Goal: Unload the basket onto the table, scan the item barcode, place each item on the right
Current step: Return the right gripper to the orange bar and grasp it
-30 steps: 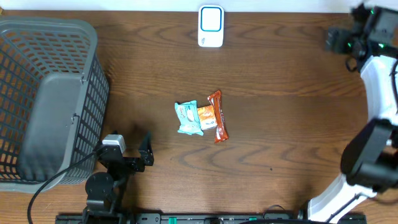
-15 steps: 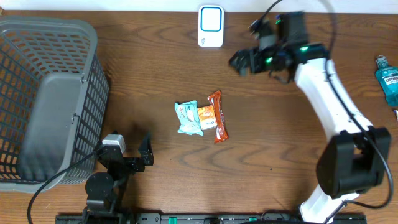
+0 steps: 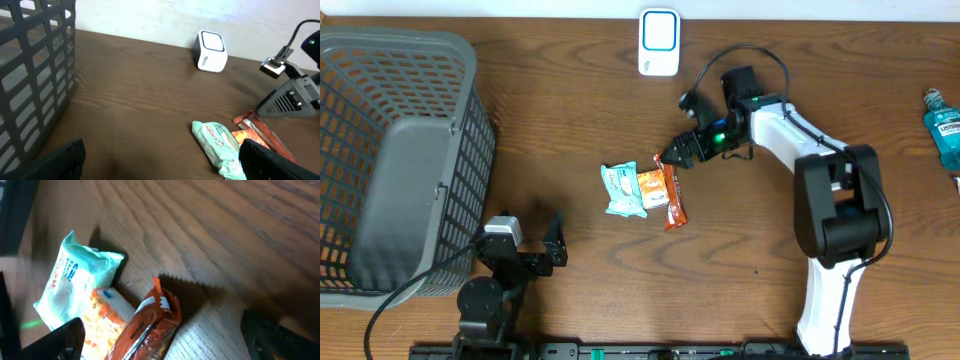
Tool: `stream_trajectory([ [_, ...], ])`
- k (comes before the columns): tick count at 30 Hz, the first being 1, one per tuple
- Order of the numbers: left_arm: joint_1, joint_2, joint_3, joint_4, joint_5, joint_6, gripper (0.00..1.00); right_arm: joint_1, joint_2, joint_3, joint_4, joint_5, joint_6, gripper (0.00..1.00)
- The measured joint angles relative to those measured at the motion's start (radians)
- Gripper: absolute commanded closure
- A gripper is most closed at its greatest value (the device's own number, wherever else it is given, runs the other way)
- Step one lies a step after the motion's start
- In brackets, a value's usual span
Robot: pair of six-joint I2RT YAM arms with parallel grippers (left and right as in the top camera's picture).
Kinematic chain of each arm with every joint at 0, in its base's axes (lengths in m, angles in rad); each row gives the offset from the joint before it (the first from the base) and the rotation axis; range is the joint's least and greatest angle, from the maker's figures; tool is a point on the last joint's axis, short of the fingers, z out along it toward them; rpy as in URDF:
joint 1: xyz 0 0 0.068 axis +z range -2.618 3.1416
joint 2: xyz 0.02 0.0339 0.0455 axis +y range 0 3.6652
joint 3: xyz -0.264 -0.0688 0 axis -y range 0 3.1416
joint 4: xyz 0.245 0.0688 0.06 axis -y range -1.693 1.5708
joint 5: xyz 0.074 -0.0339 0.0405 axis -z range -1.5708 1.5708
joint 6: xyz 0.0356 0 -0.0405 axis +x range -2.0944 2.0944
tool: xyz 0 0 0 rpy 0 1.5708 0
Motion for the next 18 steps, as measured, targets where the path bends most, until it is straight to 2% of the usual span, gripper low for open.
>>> stream_trajectory([
  [3, 0.0, 0.0, 0.0, 0.0, 0.0, 0.0, 0.02, 0.0, 0.018, 0.0, -0.002, -0.034, -0.023, 0.31],
  [10, 0.0, 0.0, 0.0, 0.0, 0.0, 0.0, 0.02, -0.001, 0.063, 0.009, -0.002, -0.126, -0.065, 0.34],
  [13, 0.0, 0.0, 0.0, 0.0, 0.0, 0.0, 0.02, -0.001, 0.074, 0.014, 0.0, -0.151, -0.086, 0.41],
  [17, 0.0, 0.0, 0.0, 0.0, 0.0, 0.0, 0.02, -0.001, 0.089, 0.015, 0.002, -0.162, -0.111, 0.68],
  [18, 0.0, 0.0, 0.0, 0.0, 0.0, 0.0, 0.02, -0.001, 0.094, 0.015, 0.001, -0.162, -0.116, 0.78],
])
